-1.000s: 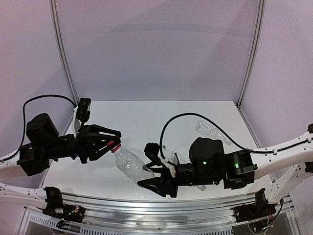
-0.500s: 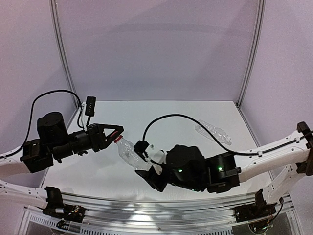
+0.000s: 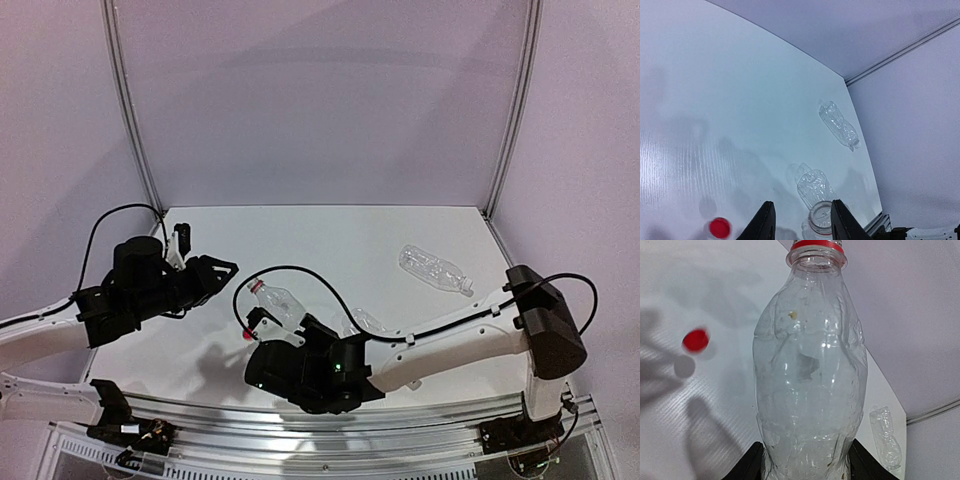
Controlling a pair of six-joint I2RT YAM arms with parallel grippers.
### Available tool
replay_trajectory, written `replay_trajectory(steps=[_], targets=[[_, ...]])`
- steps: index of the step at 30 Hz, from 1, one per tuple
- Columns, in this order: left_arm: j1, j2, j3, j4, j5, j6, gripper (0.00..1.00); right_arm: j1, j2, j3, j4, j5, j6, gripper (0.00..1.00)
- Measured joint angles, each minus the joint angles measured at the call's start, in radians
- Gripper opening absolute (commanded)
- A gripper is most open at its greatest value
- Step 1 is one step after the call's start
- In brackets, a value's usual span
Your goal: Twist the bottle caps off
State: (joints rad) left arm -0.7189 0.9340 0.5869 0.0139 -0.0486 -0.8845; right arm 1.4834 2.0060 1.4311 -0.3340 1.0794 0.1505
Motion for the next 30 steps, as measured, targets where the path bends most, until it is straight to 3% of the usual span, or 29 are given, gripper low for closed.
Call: replay_trajectory(steps=[8,12,16,19,24,30], targets=[[0.027,0.018,0.0,0.03,0.019,-0.012,0.39,0.0,0.023,0.013,-0.062,0.051,0.001,0.0],[0.047,0.062,-0.012,0.068,0.026,0.005,0.49,-0.01,0.003,-0.005,-0.062,0.014,0.021,0.0],[0.05,0.067,-0.036,0.117,0.069,0.055,0.75,-0.035,-0.117,-0.121,-0.018,-0.115,0.053,0.0],[0.051,0.031,-0.052,0.149,0.105,0.108,0.87,-0.072,-0.248,-0.223,0.042,-0.229,0.075,0.0],[0.051,-0.085,-0.072,0.23,0.226,0.175,0.93,-0.115,-0.455,-0.37,0.198,-0.42,0.092,0.0],[0.018,-0.135,-0.072,0.349,0.38,0.226,0.93,-0.116,-0.565,-0.484,0.353,-0.657,0.09,0.0]])
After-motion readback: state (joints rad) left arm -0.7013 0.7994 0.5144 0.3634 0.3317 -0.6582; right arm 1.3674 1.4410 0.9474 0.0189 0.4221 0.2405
